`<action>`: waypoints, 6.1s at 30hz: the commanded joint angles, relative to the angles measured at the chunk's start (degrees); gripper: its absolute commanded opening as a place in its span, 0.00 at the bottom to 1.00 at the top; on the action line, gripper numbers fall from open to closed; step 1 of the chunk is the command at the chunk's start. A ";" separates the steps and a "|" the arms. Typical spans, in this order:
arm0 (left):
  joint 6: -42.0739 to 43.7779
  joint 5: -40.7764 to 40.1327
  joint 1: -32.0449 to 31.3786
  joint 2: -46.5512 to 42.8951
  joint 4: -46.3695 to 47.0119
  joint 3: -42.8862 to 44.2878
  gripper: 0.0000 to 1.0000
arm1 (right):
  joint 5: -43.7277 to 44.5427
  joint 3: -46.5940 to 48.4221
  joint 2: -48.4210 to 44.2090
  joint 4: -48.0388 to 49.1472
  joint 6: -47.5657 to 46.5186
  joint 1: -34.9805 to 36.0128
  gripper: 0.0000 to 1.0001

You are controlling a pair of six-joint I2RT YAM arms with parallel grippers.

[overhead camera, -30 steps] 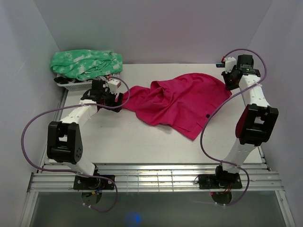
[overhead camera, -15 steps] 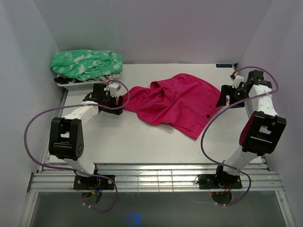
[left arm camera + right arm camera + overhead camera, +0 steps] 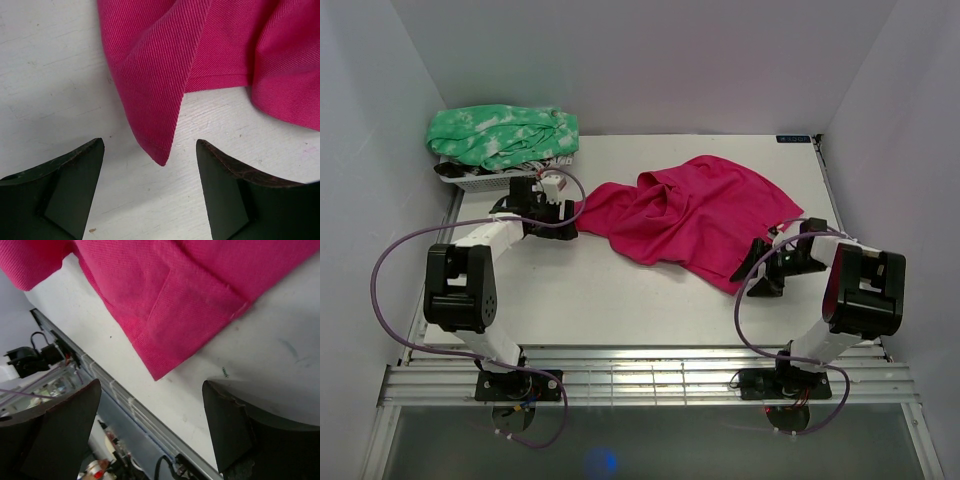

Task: Fold and stack the trousers
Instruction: Flatten the trousers out

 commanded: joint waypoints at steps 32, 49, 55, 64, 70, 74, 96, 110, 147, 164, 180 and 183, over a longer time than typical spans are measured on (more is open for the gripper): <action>23.27 8.68 14.58 -19.99 -32.50 9.22 0.00 | 23.61 17.95 -2.26 -14.34 -35.73 -17.36 0.08; 37.71 10.17 32.71 -5.35 -34.38 15.62 0.00 | 25.74 21.56 4.33 -17.24 -44.79 -23.16 0.08; 27.35 11.05 31.48 17.32 -31.29 34.59 0.00 | 25.38 19.10 3.89 -16.63 -44.44 -23.08 0.08; 21.44 9.48 31.56 25.01 -32.86 52.13 0.73 | 25.74 19.36 4.07 -16.89 -44.61 -23.08 0.08; 27.14 15.96 32.01 10.27 -33.65 32.31 0.77 | 24.77 16.99 2.75 -16.80 -45.40 -23.08 0.08; 29.70 22.38 26.05 2.52 -34.97 22.24 0.74 | 24.77 16.63 2.66 -16.54 -45.40 -22.81 0.08; 1.76 19.14 -30.21 8.37 -9.13 18.79 0.71 | 22.22 19.35 1.34 -19.88 -43.12 -22.81 0.08; -0.45 15.19 -33.92 22.19 -10.62 33.57 0.33 | 22.40 20.85 2.14 -19.79 -42.06 -22.81 0.08; 19.48 17.65 -29.73 -24.58 -42.01 2.02 0.42 | 26.00 22.52 1.17 -16.36 -39.34 -23.34 0.08; 25.91 7.62 -33.56 -0.87 -36.19 24.68 0.84 | 28.55 21.29 -0.59 -17.15 -42.59 -23.25 0.16; 33.57 1.22 -36.46 21.04 -29.01 33.14 0.75 | 19.08 32.89 -0.95 -18.74 -37.07 -8.69 0.85; 33.92 0.25 -37.08 21.65 -26.63 30.24 0.72 | 15.30 32.80 1.34 -15.93 -32.42 -4.81 0.80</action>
